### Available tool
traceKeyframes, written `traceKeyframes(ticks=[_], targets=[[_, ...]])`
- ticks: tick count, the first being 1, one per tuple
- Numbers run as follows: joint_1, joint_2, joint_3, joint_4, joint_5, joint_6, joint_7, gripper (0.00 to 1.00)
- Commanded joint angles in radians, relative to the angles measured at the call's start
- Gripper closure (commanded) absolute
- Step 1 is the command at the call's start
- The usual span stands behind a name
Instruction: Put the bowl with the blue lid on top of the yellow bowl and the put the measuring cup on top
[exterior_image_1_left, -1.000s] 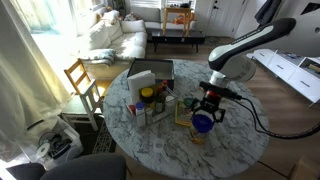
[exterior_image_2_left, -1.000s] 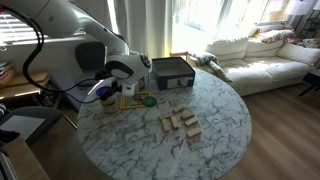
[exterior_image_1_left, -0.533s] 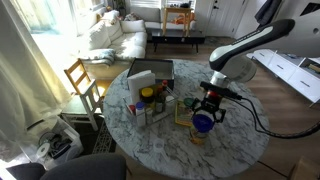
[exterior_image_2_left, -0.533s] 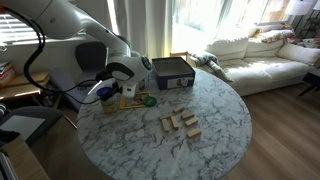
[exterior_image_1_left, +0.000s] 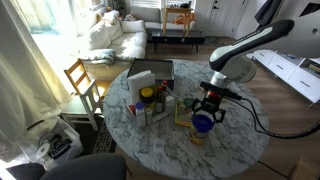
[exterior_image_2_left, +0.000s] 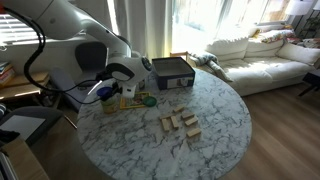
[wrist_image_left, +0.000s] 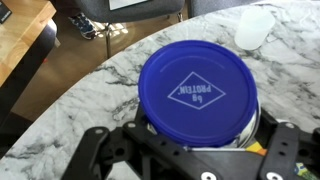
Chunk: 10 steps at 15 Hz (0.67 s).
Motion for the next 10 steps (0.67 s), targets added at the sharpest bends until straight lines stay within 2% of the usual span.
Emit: traceKeyframes(ticks=[1, 10], targets=[[-0.003, 0.022, -0.005, -0.011, 0.01, 0.005, -0.008, 0.31], [0.001, 0.021, -0.001, -0.047, 0.02, 0.046, -0.07, 0.31]])
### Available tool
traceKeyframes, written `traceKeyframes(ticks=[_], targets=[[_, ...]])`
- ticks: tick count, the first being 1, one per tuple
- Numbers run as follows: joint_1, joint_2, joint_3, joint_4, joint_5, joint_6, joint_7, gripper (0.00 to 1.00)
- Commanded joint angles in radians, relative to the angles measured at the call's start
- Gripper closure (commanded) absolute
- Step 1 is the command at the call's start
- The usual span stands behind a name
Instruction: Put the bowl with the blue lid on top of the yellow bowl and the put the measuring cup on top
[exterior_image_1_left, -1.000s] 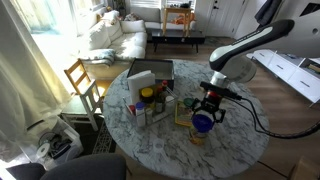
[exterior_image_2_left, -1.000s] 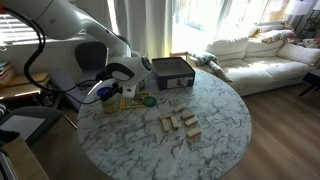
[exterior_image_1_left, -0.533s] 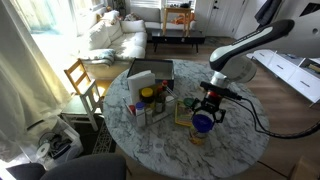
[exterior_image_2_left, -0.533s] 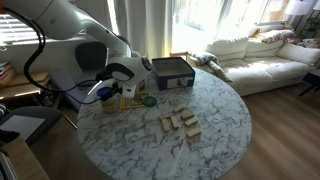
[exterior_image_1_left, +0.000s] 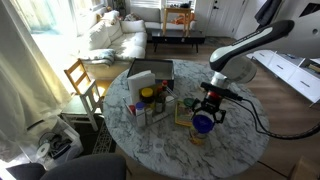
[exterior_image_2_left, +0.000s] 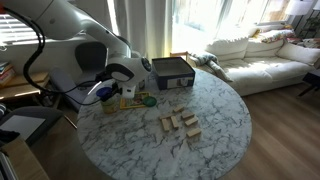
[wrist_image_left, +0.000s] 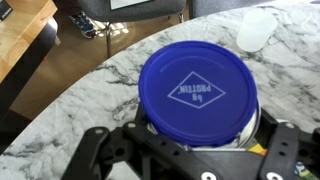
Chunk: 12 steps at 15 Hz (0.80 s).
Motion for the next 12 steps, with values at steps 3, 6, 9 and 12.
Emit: traceKeyframes(ticks=[3, 6, 9, 12], targets=[[0.0, 0.021, -0.004, -0.05, 0.029, 0.045, -0.066, 0.31], [-0.001, 0.02, -0.009, -0.056, 0.036, 0.044, -0.077, 0.31], [-0.003, 0.021, -0.014, -0.06, 0.037, 0.036, -0.078, 0.31], [-0.002, 0.022, -0.016, -0.06, 0.037, 0.034, -0.075, 0.31]])
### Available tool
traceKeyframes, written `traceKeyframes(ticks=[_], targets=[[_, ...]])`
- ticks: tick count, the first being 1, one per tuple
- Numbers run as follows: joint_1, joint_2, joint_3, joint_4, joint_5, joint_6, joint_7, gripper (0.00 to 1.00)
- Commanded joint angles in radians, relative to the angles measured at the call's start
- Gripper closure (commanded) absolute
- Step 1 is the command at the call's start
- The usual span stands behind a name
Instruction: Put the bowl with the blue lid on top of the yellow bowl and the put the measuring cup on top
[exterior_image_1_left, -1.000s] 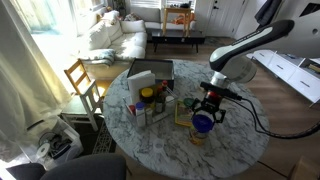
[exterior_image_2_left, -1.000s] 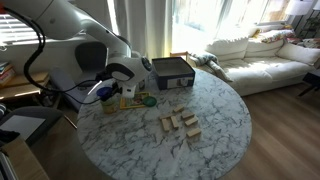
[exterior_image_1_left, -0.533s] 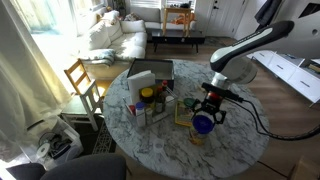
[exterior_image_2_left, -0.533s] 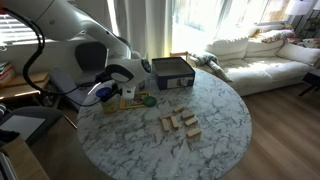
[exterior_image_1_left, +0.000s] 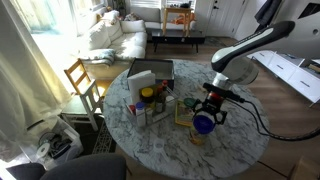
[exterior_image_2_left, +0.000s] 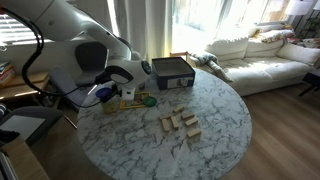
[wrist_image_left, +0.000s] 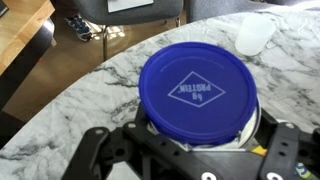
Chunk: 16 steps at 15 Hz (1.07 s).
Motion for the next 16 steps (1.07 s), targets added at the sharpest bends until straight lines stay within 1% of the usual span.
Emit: traceKeyframes(ticks=[1, 4, 5, 11, 16], targets=[[0.001, 0.027, -0.009, -0.037, 0.004, 0.031, -0.024, 0.31], [0.002, 0.029, -0.008, -0.035, 0.002, 0.027, -0.021, 0.31], [0.0, 0.028, -0.008, -0.034, 0.003, 0.02, -0.023, 0.01], [0.0, 0.051, -0.024, -0.049, -0.019, 0.019, -0.011, 0.0], [-0.002, 0.052, -0.029, -0.043, -0.009, 0.03, -0.016, 0.0]])
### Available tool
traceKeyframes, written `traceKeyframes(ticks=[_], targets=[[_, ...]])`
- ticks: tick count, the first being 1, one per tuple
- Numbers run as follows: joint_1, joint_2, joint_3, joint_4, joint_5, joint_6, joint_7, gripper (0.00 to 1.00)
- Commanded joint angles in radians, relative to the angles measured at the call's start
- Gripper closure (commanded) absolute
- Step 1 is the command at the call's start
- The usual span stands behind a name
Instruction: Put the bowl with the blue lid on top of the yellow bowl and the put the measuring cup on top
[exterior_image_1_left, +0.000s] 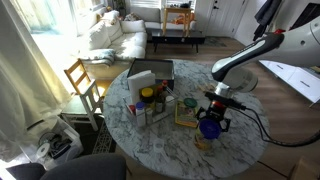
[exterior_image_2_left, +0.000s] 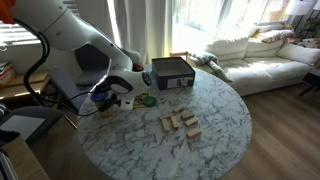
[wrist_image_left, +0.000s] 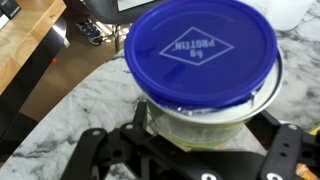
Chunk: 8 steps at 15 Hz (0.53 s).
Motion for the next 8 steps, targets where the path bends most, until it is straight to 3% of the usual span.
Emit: traceKeyframes(ticks=[1, 8], targets=[[0.0, -0.006, -0.008, -0.009, -0.011, 0.022, -0.012, 0.0], [0.035, -0.084, -0.039, -0.028, -0.146, 0.15, 0.027, 0.0]])
